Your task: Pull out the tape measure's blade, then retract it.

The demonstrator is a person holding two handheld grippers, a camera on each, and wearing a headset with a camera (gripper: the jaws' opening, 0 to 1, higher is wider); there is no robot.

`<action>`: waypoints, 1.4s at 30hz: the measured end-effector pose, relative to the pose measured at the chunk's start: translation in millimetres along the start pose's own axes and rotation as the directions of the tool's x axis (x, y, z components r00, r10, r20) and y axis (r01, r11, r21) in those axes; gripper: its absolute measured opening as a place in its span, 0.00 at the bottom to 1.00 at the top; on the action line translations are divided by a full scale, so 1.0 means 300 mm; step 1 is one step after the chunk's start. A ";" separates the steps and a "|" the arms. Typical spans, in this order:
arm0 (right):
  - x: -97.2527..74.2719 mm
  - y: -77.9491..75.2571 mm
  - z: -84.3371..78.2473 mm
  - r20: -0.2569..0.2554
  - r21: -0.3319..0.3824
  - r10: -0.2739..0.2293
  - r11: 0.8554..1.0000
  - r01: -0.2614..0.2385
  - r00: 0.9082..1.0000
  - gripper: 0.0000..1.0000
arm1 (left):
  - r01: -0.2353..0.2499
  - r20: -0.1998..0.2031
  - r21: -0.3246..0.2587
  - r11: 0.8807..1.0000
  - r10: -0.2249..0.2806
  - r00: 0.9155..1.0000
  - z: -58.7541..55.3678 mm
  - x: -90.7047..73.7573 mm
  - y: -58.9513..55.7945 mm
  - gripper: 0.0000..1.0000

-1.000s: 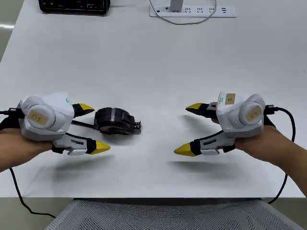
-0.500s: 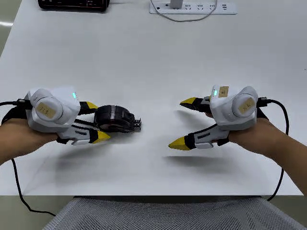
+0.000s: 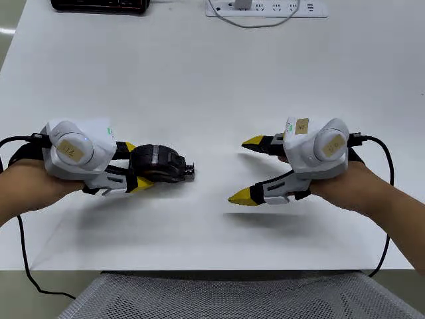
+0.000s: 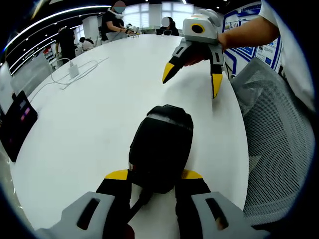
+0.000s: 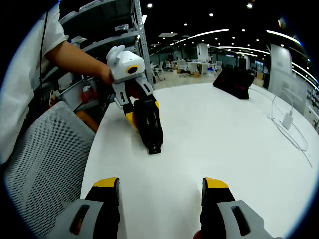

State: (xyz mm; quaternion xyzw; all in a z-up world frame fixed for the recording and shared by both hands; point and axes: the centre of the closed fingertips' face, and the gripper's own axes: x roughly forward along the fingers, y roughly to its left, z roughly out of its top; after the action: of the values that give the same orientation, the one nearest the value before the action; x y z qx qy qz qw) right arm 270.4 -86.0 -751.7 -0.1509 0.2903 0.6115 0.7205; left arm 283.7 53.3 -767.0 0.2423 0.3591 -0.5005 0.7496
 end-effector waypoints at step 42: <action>0.238 0.028 0.095 0.007 -0.106 0.097 0.990 -0.096 0.995 0.25 | 0.068 -0.037 0.022 0.997 -0.067 0.997 -0.011 0.004 -0.002 0.26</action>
State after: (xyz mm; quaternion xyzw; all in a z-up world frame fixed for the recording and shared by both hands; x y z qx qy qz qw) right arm 274.9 -11.4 -771.3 -0.1707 0.2599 0.6612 0.6828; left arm 282.5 54.8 -770.2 0.2477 0.3750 -0.5252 0.7226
